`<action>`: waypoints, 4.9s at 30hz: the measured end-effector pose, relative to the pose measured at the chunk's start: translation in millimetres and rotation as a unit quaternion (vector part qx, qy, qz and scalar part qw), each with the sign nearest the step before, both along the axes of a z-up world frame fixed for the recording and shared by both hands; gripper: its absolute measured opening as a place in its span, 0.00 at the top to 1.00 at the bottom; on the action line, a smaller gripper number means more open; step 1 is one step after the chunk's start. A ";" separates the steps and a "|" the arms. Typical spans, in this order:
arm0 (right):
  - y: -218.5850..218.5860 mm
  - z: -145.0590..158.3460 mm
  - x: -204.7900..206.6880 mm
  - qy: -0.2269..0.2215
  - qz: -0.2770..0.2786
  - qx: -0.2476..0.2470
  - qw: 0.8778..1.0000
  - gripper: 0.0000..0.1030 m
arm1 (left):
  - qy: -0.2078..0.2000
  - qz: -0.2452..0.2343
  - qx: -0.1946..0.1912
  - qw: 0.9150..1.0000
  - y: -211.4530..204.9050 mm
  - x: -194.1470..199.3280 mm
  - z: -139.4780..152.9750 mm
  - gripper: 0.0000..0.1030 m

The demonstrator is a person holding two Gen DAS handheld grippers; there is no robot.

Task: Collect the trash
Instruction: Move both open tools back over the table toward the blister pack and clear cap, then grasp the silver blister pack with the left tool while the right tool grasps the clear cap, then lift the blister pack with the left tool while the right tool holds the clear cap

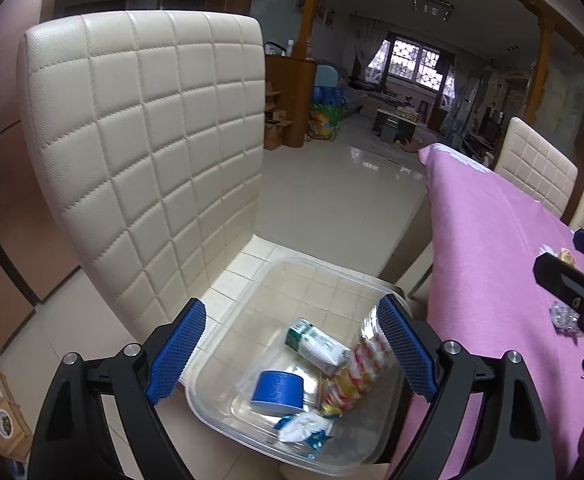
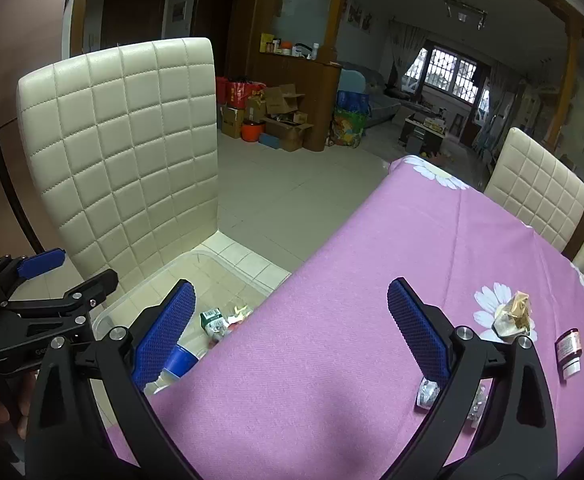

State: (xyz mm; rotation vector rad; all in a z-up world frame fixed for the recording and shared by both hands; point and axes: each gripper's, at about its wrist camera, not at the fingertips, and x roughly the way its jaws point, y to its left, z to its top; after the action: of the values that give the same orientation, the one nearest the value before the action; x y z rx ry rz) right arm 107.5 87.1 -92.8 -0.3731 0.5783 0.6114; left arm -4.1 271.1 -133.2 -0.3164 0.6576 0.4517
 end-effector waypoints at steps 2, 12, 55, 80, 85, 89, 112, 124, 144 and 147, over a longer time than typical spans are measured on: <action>-1.8 -1.0 1.0 0.005 -0.004 -0.002 1.000 0.07 | -0.001 -0.005 0.002 1.000 -5.9 1.2 1.7 0.17; -31.3 3.1 3.3 0.013 -0.036 0.011 0.999 0.08 | -0.003 -0.046 0.015 0.999 -35.7 5.2 12.1 0.17; -197.6 -57.7 87.2 0.177 -0.146 0.094 0.969 0.82 | 0.058 -0.241 0.046 0.968 -206.6 100.7 16.7 0.17; -255.3 -48.5 110.0 0.142 -0.232 0.106 0.956 0.22 | 0.105 -0.294 0.022 0.950 -251.6 167.3 -1.0 0.17; -251.6 -60.2 119.0 0.164 -0.230 0.094 0.954 0.34 | 0.103 -0.297 0.023 0.949 -252.4 170.5 -3.4 0.17; -250.3 -60.5 110.8 0.165 -0.230 0.078 0.956 0.34 | 0.096 -0.302 0.019 0.948 -250.8 168.2 -1.5 0.26; -232.8 -51.0 63.6 0.151 -0.204 0.054 0.966 0.60 | 0.069 -0.298 0.029 0.952 -239.6 136.1 13.9 0.73; -209.0 -32.2 40.1 0.134 -0.177 0.056 0.973 0.60 | 0.040 -0.277 0.022 0.960 -208.7 100.1 28.1 0.87; -178.7 -23.0 23.2 0.120 -0.149 0.046 0.980 0.60 | 0.049 -0.280 0.007 0.959 -186.4 86.5 17.9 0.96; -180.9 -25.2 26.6 0.124 -0.152 0.048 0.979 0.60 | 0.063 -0.284 -0.007 0.957 -186.7 92.7 11.3 0.91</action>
State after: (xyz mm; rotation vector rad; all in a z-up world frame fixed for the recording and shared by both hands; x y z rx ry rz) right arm 134.1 -93.7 -118.0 -0.1126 0.8233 0.3915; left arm 88.6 84.3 -122.0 -0.1000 0.8401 -0.0861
